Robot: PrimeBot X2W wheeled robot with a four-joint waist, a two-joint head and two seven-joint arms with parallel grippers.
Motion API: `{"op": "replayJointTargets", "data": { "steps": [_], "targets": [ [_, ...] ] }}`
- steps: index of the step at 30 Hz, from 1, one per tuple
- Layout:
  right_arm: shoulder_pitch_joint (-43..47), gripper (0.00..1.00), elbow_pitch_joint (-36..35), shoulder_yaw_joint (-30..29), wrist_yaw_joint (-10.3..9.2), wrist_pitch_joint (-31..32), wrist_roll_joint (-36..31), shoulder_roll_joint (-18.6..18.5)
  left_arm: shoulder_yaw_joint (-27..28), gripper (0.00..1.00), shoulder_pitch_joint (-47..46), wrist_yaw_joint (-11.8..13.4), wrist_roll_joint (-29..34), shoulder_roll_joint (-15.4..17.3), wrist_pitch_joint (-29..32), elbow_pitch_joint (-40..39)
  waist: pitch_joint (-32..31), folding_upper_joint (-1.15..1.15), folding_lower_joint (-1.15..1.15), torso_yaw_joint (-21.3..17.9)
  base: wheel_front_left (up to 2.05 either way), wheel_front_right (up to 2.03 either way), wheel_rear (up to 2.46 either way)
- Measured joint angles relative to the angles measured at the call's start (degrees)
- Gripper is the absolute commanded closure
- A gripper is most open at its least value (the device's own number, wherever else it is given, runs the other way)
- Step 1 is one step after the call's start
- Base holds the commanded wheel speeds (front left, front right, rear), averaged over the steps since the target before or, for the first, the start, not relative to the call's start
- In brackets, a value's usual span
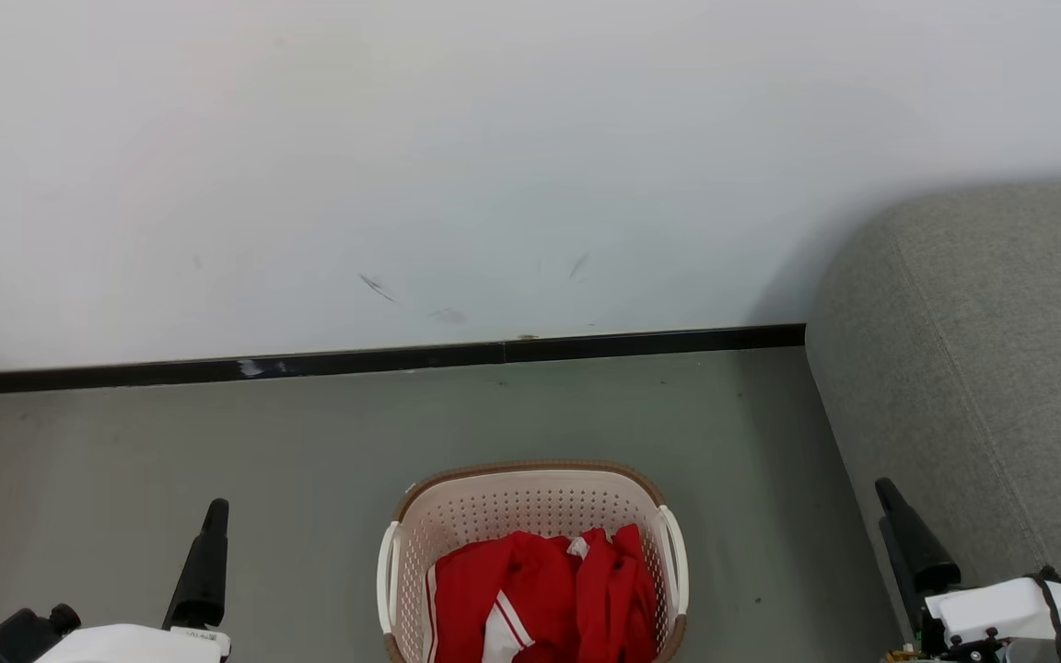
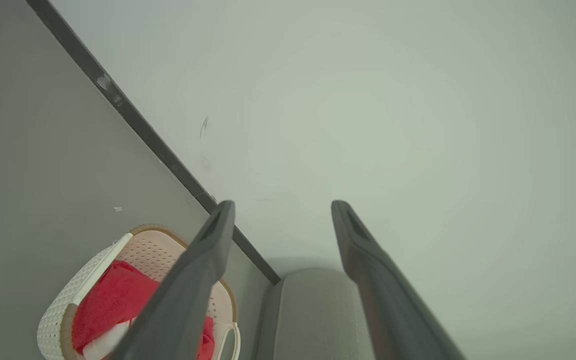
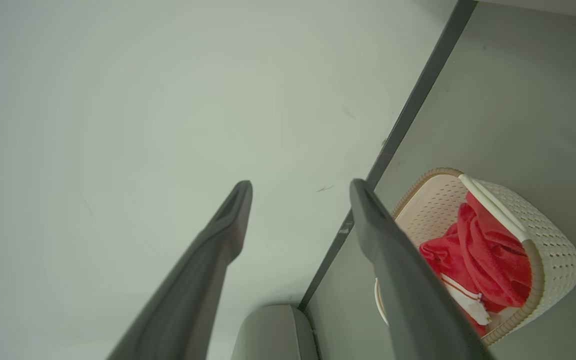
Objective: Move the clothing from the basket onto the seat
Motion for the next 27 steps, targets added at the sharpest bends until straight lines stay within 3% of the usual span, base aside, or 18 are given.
{"op": "replayJointTargets", "data": {
  "steps": [14, 20, 27],
  "targets": [
    [-0.8, 0.0, -0.6, 2.1, 0.01, -2.5, -16.4, -0.4, -2.9, 0.0, 0.0, 2.8, 16.3, 1.6, -3.0, -3.7, -0.5, 0.0, 0.55, 0.2, 0.0, 0.0, 0.0],
    [-0.8, 0.0, -0.6, 2.7, 0.01, -3.7, -23.0, -0.3, -4.2, 0.0, 1.1, 4.5, 22.6, 2.0, -4.2, -4.1, -0.6, 0.0, 0.54, 0.2, 0.0, 0.0, 0.0],
    [-0.8, 0.0, -0.6, 3.3, 0.01, -5.1, -30.1, 0.0, -5.2, 0.0, 2.4, 6.5, 29.1, 2.1, -5.7, -4.2, -0.5, 0.0, 0.23, 0.2, 0.0, 0.0, 0.0]
  ]
}}
